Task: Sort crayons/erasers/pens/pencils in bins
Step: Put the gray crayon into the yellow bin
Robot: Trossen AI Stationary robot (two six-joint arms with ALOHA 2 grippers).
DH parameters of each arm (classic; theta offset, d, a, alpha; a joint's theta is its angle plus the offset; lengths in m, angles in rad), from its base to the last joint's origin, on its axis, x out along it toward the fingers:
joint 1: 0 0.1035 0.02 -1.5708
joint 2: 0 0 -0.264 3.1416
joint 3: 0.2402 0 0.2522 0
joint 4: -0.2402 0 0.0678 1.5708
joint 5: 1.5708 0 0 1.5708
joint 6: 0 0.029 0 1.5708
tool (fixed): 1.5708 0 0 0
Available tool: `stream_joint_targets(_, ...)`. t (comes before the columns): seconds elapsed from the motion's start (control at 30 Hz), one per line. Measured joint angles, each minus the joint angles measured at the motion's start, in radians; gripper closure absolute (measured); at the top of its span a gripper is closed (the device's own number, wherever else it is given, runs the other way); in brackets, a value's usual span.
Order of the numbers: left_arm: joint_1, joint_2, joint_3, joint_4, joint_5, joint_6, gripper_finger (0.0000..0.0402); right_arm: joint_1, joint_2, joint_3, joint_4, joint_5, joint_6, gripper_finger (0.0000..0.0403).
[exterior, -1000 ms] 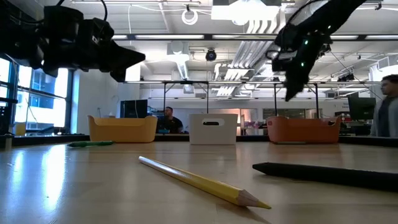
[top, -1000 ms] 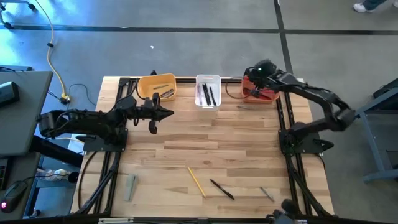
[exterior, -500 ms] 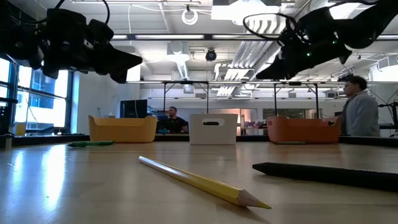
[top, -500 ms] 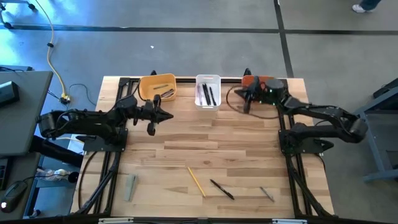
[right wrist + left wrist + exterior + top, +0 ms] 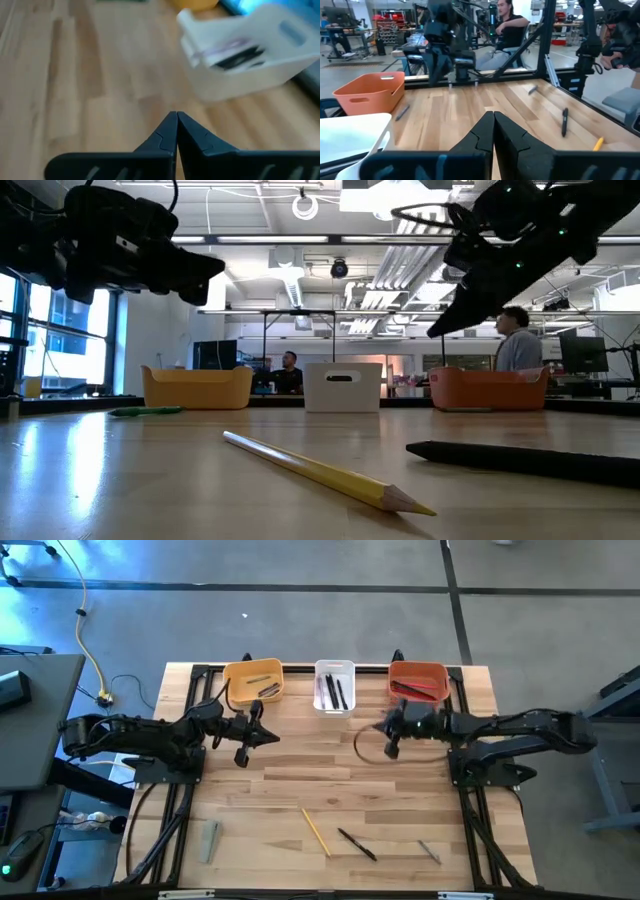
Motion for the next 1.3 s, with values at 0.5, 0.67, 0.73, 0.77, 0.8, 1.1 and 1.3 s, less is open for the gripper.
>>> stream_joint_targets(0.5,-0.051,0.0,0.0,0.0,-0.024,0.027,0.0402,-0.043,0.009,0.001,-0.346,0.195,0.185,0.0403)
stream_joint_targets(0.67,-0.058,0.0,0.0,0.0,-0.03,0.027,0.0402,-0.22,0.049,0.001,-0.343,0.101,0.087,0.0403)
stream_joint_targets(0.73,-0.058,0.0,0.0,0.0,-0.03,0.026,0.0402,-0.279,0.07,0.001,-0.336,0.063,0.05,0.0402)
stream_joint_targets(0.77,-0.058,0.0,0.0,0.0,-0.03,0.026,0.0402,-0.305,0.084,0.001,-0.336,0.041,0.035,0.0402)
stream_joint_targets(0.8,-0.058,0.0,0.0,0.0,-0.031,0.026,0.0402,-0.327,0.096,0.001,-0.337,0.021,0.02,0.0399)
stream_joint_targets(1.1,-0.058,0.0,0.0,-0.001,-0.032,0.026,0.0402,-0.412,0.183,0.002,-0.275,0.004,-0.021,0.0291)
stream_joint_targets(1.3,-0.058,0.0,0.0,-0.002,-0.032,0.026,0.0402,-0.448,0.249,0.002,-0.259,-0.007,-0.031,0.0255)
